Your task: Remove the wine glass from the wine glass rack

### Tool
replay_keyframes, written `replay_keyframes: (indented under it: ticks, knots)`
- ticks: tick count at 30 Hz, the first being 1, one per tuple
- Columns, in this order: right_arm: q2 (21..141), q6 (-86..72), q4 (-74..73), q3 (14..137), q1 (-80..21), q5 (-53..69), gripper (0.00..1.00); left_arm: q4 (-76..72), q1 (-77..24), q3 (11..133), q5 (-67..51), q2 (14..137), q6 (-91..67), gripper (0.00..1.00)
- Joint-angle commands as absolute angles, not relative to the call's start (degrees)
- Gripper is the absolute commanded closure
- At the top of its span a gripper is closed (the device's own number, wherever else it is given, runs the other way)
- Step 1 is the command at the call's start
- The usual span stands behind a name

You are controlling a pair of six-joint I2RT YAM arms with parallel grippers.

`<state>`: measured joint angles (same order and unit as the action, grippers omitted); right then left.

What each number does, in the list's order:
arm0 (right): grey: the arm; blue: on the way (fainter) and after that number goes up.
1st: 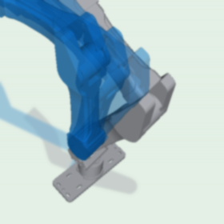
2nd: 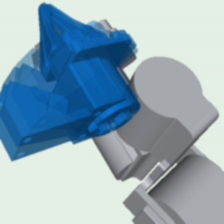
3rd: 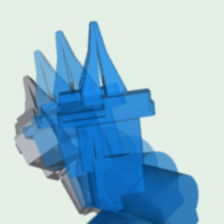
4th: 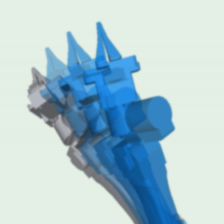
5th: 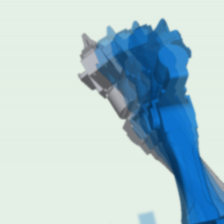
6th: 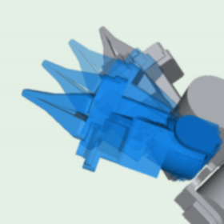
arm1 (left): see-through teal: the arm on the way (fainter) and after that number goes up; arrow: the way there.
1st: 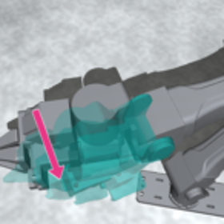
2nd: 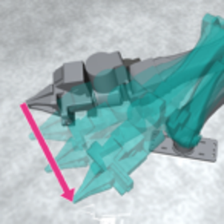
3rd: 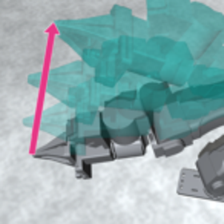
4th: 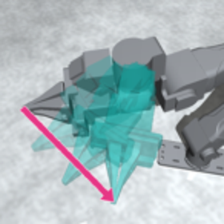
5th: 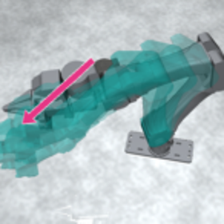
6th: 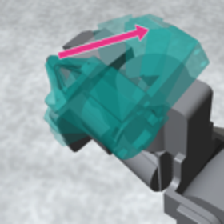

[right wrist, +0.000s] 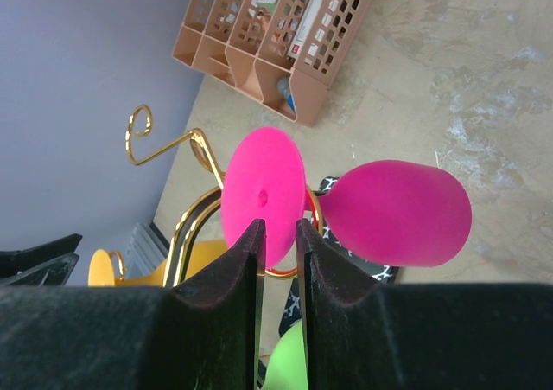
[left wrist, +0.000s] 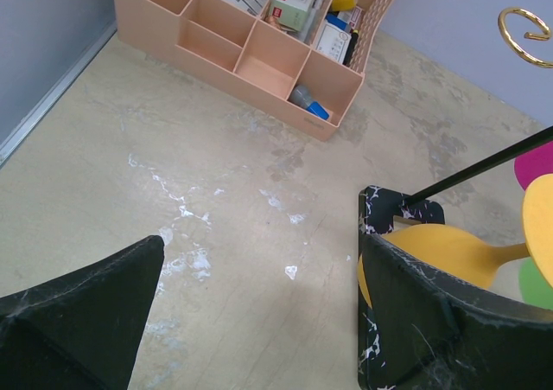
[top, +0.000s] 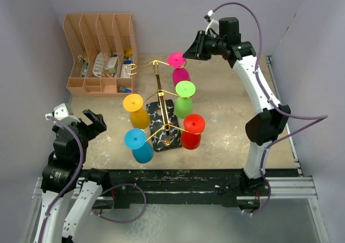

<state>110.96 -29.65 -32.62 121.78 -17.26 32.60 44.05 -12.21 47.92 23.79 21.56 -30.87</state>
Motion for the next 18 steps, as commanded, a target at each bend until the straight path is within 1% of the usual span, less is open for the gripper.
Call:
replay_keyframes:
  ticks: [1,9,15,18]
  knots:
    - [107.07,-30.47,-29.84,122.6,-17.82,35.15,0.76,42.45,-12.57,49.28,23.98,22.27,-30.89,0.01]
    - [107.49,-30.96,-29.86,122.33,-18.28,34.46,0.74,42.53,-12.57,49.26,23.99,22.07,-30.89,0.01]
    - [104.16,-30.97,-29.86,119.83,-18.28,24.58,0.6,42.54,-12.57,49.3,23.99,22.02,-30.89,0.01]
    - [103.89,-30.7,-30.81,120.39,-18.28,23.37,0.58,42.46,-12.57,49.24,23.99,22.07,-30.92,0.01]
